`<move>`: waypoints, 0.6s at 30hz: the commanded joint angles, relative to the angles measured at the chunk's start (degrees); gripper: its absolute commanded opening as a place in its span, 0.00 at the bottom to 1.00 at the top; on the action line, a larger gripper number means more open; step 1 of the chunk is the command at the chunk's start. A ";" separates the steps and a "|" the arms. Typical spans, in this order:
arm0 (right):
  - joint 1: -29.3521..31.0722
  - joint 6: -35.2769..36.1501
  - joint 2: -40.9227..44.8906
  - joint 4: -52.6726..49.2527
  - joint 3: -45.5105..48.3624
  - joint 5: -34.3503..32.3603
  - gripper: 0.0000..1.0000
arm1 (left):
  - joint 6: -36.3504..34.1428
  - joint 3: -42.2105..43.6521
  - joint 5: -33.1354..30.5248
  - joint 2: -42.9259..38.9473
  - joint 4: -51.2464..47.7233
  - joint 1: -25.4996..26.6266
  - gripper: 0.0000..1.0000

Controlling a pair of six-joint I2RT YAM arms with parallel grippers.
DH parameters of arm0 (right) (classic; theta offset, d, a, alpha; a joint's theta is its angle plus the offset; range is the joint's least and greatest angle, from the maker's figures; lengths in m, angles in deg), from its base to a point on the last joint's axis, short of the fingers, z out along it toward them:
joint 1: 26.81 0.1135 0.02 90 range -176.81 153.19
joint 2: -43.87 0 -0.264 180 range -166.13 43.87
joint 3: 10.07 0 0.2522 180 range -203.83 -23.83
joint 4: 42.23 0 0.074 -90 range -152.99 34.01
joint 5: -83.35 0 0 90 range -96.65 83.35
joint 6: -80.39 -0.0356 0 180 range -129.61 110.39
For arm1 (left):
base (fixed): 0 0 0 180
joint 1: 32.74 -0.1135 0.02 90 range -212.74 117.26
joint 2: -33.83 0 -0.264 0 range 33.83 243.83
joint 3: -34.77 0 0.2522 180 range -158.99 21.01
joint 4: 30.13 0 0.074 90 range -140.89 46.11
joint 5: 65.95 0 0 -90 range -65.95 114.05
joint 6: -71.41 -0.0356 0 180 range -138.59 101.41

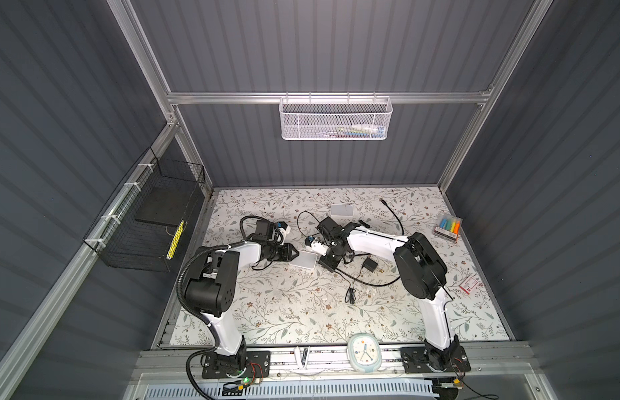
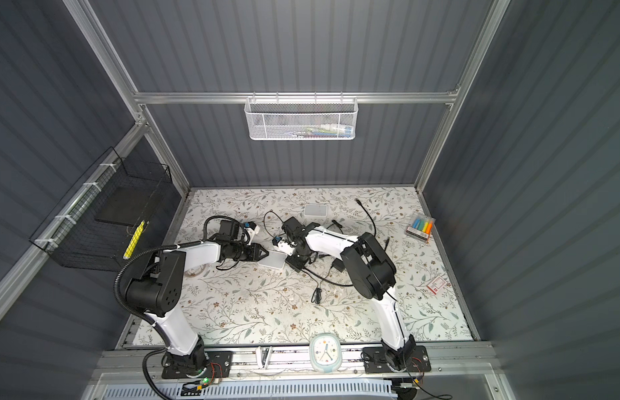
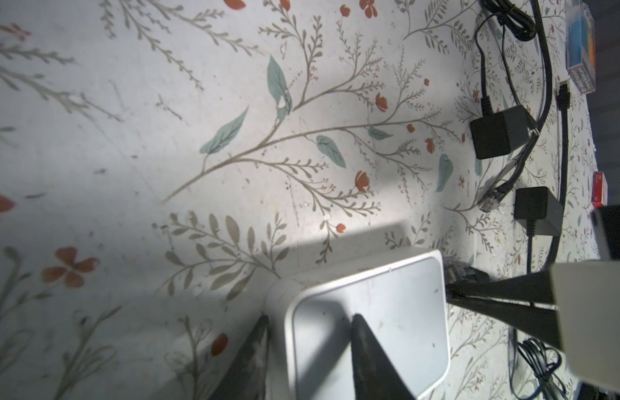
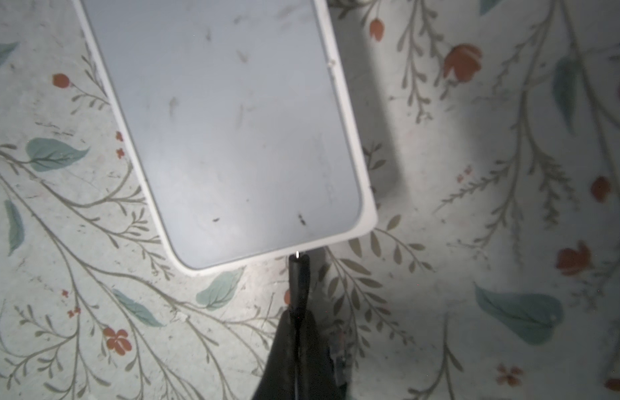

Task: Insert the plug into the switch port
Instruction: 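Push the barrel plug into the switch port with the right gripper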

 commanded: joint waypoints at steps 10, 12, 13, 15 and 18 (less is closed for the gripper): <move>0.79 1.79 1.16 0.07 -1.49 2.18 0.00 | -2.36 -2.88 2.28 3.14 -3.87 1.96 0.39; 0.81 2.13 1.30 -0.33 -1.84 1.98 0.00 | -2.66 -3.24 2.28 3.44 -4.25 2.13 0.38; 0.82 2.10 1.42 -0.46 -1.92 1.75 0.00 | -2.84 -3.37 2.21 3.51 -4.42 2.23 0.38; 0.81 2.23 1.86 -0.78 -1.91 1.56 0.00 | -3.16 -3.63 1.96 3.55 -4.86 2.24 0.38; 0.89 2.00 2.76 -1.13 -1.76 1.27 0.00 | -3.43 -3.75 1.73 3.44 -5.21 2.33 0.41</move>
